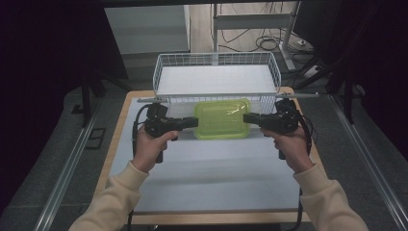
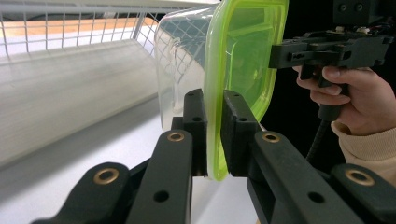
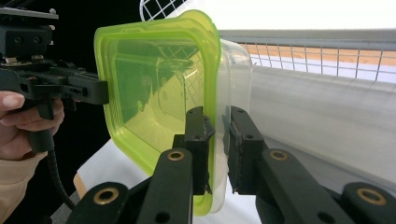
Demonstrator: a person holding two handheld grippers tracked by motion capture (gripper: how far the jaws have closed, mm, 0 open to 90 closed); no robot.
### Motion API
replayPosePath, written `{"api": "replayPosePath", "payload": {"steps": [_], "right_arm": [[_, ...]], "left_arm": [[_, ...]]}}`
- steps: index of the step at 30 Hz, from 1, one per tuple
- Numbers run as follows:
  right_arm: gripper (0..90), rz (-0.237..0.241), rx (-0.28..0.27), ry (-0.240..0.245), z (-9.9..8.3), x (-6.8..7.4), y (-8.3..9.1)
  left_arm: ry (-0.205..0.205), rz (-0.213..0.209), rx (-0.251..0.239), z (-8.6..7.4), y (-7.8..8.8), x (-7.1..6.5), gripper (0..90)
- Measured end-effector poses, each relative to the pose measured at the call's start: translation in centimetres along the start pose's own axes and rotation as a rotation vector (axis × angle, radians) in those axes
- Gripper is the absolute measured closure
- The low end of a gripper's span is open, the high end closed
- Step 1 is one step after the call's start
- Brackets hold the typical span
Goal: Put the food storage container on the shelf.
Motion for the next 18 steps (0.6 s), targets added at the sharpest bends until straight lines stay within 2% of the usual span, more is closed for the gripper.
{"api": "replayPosePath", "payload": {"steps": [7, 18], "right_arm": [[80.0, -0.007, -0.015, 0.003, 1.8, 0.0, -0.4], [80.0, -0.025, -0.035, -0.004, 4.8, -0.7, -1.6]], "left_arm": [[-0.015, 0.024, -0.005, 2.0, 0.4, 0.2, 81.7], [-0.023, 0.046, -0.015, 5.0, 0.3, 1.5, 81.5]]}}
Point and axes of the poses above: each handheld gripper's, and its own axes: y roughly backward along the jaws, z roughly out of its top, x roughly to its left, the point moved 3 cm from there along -y, roughly forward along the jaws, and after that the axes turned 2 degrees about z, right-handed, at the moved point
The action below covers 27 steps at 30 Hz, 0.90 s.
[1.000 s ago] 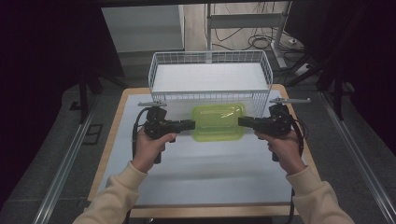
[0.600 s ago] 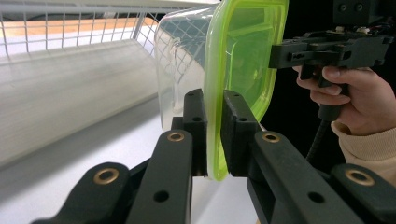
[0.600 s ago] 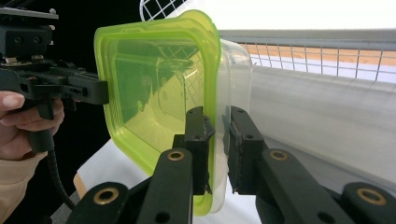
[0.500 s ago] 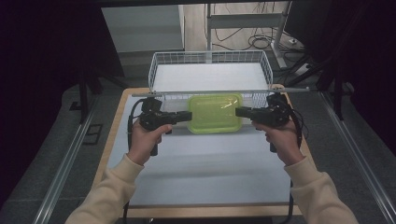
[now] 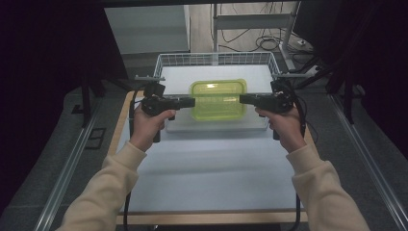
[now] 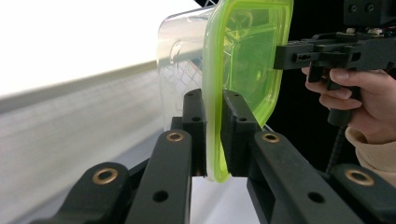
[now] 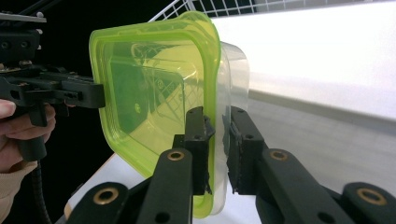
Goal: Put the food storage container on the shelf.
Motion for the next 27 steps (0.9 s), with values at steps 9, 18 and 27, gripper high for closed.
{"api": "replayPosePath", "payload": {"steps": [9, 18, 27], "right_arm": [[79.9, -0.014, 0.004, 0.005, 1.6, -0.4, -0.4], [80.0, -0.019, 0.009, -0.008, 3.4, -1.6, -1.0], [79.8, -0.056, 0.029, -0.035, 5.6, -2.6, -2.0]], "left_arm": [[0.015, -0.01, -0.009, 1.2, -0.5, 0.9, 81.5], [0.031, 0.009, 0.007, 3.1, -1.4, 1.6, 81.3], [0.06, 0.04, 0.032, 5.2, -2.6, 3.1, 80.8]]}}
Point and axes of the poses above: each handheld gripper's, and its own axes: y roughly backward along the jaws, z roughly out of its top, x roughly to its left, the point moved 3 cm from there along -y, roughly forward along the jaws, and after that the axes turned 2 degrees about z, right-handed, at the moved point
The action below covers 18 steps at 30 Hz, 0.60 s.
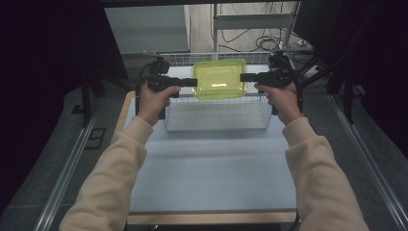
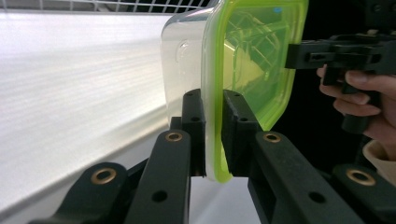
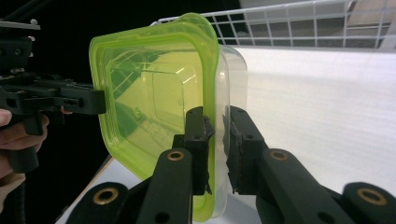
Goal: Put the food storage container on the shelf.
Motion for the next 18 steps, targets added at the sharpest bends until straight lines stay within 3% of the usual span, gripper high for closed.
{"api": "replayPosePath", "payload": {"steps": [13, 18], "right_arm": [[79.7, -0.032, 0.037, -0.071, 1.6, -1.1, -1.9], [79.6, -0.027, 0.04, -0.079, 1.7, -1.5, -2.4]], "left_arm": [[0.055, 0.02, 0.02, 1.7, -0.7, 1.4, 80.7], [0.055, 0.038, 0.035, 1.9, -1.0, 1.9, 80.6]]}}
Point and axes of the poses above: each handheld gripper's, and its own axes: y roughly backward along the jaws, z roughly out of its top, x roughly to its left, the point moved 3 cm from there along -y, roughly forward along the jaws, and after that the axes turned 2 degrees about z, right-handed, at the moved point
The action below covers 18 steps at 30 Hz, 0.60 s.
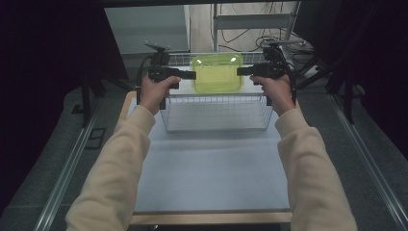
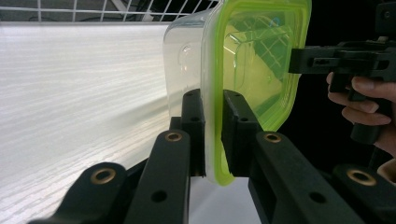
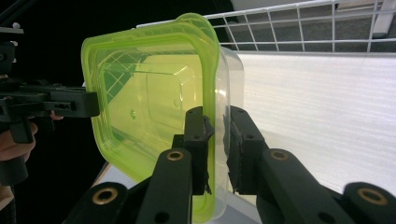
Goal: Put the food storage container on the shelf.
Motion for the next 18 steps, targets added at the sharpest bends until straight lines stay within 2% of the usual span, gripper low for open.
{"api": "replayPosePath", "payload": {"steps": [5, 6, 7, 9, 12, 18], "right_arm": [[79.3, -0.018, 0.018, -0.019, 0.1, -0.6, -0.9], [79.3, -0.018, 0.018, -0.019, 0.1, -0.6, -0.9], [79.1, -0.015, 0.018, -0.04, 0.2, -1.0, -1.2], [79.0, -0.003, 0.007, -0.059, 0.3, -1.4, -1.4], [78.8, -0.007, -0.003, -0.065, 0.4, -1.5, -1.5], [76.3, -0.039, -0.02, -0.056, 0.6, -1.7, -2.0]], "left_arm": [[0.014, 0.02, 0.016, 0.1, -0.7, 0.6, 80.2], [0.034, 0.014, 0.002, 0.1, -0.9, 0.7, 80.2], [0.058, 0.0, -0.01, 0.3, -1.1, 0.9, 80.5], [0.061, -0.004, -0.015, 0.4, -1.2, 1.1, 80.4], [0.062, 0.006, -0.016, 0.7, -1.4, 1.2, 80.3], [0.114, 0.004, -0.038, 1.1, -2.1, 1.9, 79.4]]}}
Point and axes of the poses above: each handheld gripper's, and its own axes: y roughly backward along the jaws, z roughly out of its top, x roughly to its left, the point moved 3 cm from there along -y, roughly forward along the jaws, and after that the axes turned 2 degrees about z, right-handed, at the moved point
